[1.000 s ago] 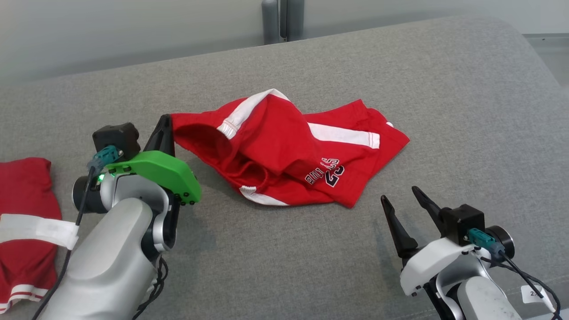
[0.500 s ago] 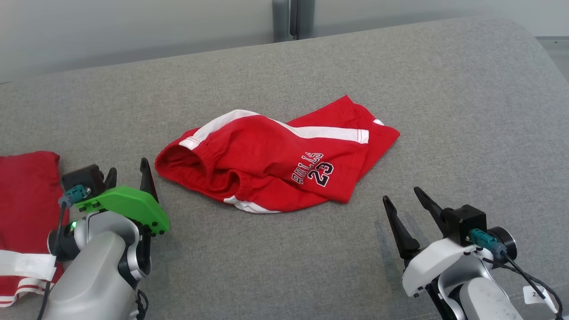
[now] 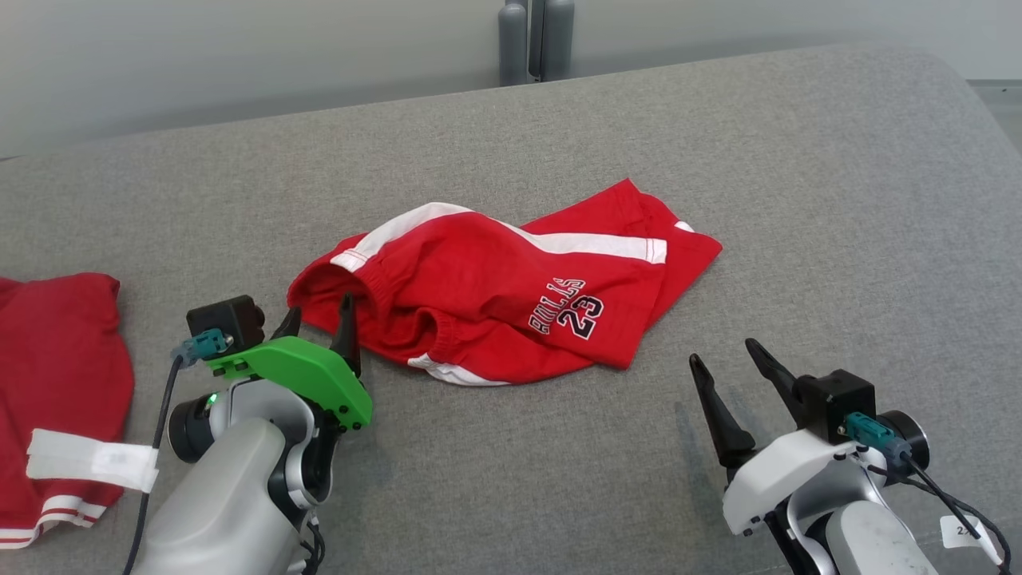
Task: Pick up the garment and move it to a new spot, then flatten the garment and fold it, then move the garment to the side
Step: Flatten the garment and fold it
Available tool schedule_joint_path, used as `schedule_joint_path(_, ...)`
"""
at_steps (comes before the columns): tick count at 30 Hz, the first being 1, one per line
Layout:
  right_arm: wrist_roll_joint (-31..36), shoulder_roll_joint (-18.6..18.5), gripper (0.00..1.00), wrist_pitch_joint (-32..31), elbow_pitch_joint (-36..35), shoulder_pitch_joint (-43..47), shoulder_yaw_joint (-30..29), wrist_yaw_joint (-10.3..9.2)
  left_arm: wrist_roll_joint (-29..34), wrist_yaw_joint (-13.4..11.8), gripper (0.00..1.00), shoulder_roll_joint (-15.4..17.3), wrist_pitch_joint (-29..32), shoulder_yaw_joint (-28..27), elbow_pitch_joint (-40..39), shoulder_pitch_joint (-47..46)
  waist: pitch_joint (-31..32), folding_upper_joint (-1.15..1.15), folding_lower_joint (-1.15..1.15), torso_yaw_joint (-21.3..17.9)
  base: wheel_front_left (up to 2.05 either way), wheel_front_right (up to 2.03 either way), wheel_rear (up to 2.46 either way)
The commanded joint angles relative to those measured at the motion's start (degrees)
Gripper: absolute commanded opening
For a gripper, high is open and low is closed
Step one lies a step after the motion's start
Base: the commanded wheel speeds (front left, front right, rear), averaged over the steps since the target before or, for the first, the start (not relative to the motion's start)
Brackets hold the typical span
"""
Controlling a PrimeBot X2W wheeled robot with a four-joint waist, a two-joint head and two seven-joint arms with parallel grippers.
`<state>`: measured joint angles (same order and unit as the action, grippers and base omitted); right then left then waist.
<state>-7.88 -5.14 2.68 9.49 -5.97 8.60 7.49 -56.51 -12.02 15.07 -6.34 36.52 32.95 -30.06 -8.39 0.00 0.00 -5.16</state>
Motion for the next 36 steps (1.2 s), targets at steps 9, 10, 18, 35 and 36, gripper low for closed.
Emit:
schedule_joint_path(9,-0.6,0.1,1.0,0.9,0.6,-0.4,0.5,0.0,-0.4,1.0,1.0,-1.4,3.8,1.5,2.2,-3.4,-1.4,0.0,0.0,-2.7,0.0,0.0,0.0)
schedule_joint_path(10,-0.6,0.2,1.0,1.0,0.7,-0.5,0.5,0.0,-0.4,1.1,1.0,-1.4,4.4,1.8,2.5,-3.5,-1.4,0.0,0.0,-3.0,0.0,0.0,0.0)
schedule_joint_path(18,-0.5,0.1,1.0,1.3,1.1,-0.2,0.3,0.0,-1.2,3.1,0.0,-1.6,6.7,2.8,3.7,-3.8,-1.5,0.0,0.0,-3.4,0.0,0.0,0.0)
schedule_joint_path(35,0.0,-0.4,1.0,0.3,0.6,2.0,-0.9,0.0,-14.3,8.4,0.0,6.9,12.5,-3.7,-18.2,11.7,1.0,0.0,0.0,-0.8,0.0,0.0,0.0)
schedule_joint_path(36,0.0,-0.4,1.0,0.2,0.5,2.1,-1.0,0.0,-14.9,8.2,0.0,8.1,13.7,-3.6,-20.8,13.3,1.0,0.0,0.0,-0.6,0.0,0.0,0.0)
